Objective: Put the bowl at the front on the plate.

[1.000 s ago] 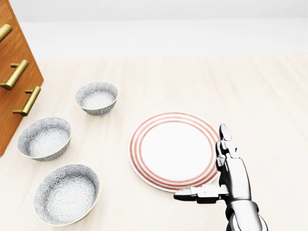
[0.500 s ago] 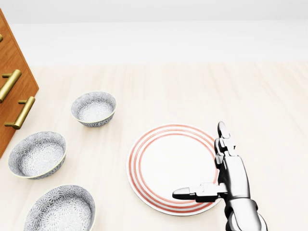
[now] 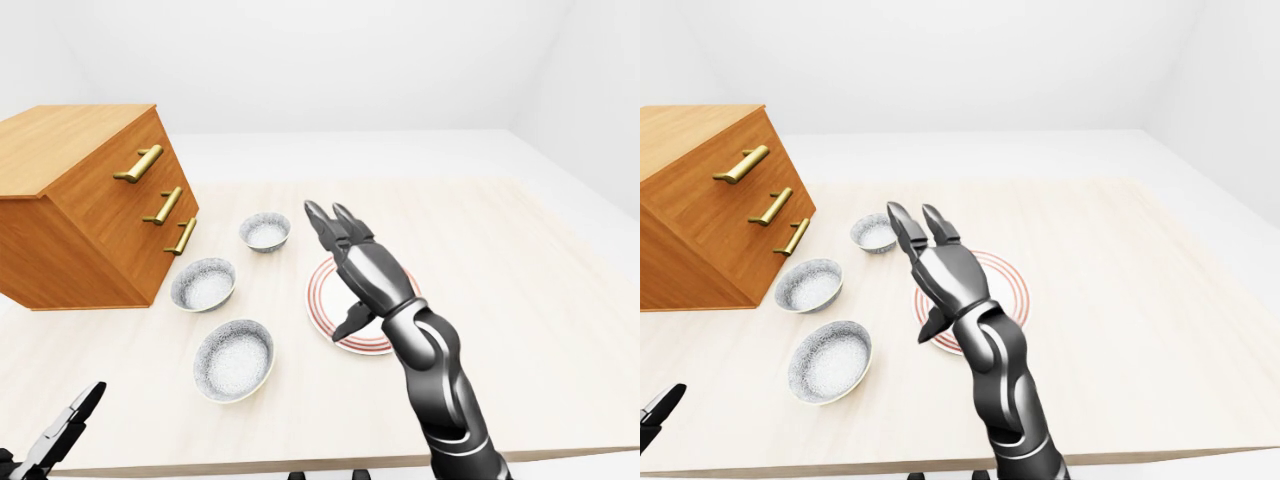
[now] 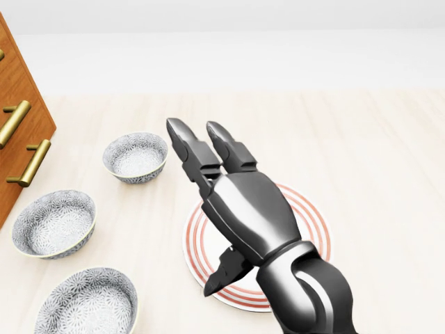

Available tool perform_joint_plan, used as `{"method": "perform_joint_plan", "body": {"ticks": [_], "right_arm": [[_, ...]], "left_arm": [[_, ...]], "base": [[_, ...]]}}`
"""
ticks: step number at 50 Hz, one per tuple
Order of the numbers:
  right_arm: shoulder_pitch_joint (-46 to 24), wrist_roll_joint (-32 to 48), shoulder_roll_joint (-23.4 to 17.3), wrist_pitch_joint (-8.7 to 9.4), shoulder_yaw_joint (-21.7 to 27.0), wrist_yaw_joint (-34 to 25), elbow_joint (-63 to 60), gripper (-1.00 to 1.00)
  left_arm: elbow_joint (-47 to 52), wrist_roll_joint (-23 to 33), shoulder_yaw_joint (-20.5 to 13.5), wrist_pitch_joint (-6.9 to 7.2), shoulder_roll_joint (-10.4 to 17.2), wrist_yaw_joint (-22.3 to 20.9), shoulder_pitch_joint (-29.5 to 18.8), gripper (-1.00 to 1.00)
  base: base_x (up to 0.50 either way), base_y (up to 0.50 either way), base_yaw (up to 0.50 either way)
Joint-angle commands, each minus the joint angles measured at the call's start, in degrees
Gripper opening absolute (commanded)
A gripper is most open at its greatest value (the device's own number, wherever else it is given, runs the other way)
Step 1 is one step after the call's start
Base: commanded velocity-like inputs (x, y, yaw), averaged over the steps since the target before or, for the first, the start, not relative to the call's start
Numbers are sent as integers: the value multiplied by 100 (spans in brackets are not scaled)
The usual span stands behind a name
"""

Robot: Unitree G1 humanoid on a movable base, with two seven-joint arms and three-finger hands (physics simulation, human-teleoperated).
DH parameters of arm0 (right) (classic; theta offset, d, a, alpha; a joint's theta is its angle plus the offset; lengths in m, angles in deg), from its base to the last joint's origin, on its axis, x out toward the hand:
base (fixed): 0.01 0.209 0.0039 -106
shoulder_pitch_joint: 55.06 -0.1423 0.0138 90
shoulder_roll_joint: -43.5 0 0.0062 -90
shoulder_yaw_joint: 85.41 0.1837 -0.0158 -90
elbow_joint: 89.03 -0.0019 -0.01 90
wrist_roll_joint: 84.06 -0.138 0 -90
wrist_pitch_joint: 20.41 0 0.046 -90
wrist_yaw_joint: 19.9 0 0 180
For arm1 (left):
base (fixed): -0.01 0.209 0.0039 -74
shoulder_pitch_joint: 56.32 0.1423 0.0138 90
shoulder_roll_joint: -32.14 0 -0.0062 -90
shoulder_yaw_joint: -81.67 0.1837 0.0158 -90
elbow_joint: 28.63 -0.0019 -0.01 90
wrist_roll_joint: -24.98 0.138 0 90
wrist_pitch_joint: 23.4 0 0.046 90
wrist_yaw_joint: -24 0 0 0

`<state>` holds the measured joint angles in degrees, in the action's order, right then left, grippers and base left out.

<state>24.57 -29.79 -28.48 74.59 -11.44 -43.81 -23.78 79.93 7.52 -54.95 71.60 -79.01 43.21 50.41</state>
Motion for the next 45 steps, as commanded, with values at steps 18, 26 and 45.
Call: {"method": "perform_joint_plan", "body": {"ticks": [18,26,45], "right_arm": [[-555,4960,603,0,3,-1608,447,100],[-363,5338,783,0,-56,-1608,742,100],[-126,5126,805,0,-124,-1608,708,100]], "left_arm": [[-21,17,10,0,13,-4,-11,100],[8,6,-5,0,7,-3,-15,100],[16,-37,-21,0,14,-9,-14,100]], "base": [[0,0,0],[0,0,0],[0,0,0]]}}
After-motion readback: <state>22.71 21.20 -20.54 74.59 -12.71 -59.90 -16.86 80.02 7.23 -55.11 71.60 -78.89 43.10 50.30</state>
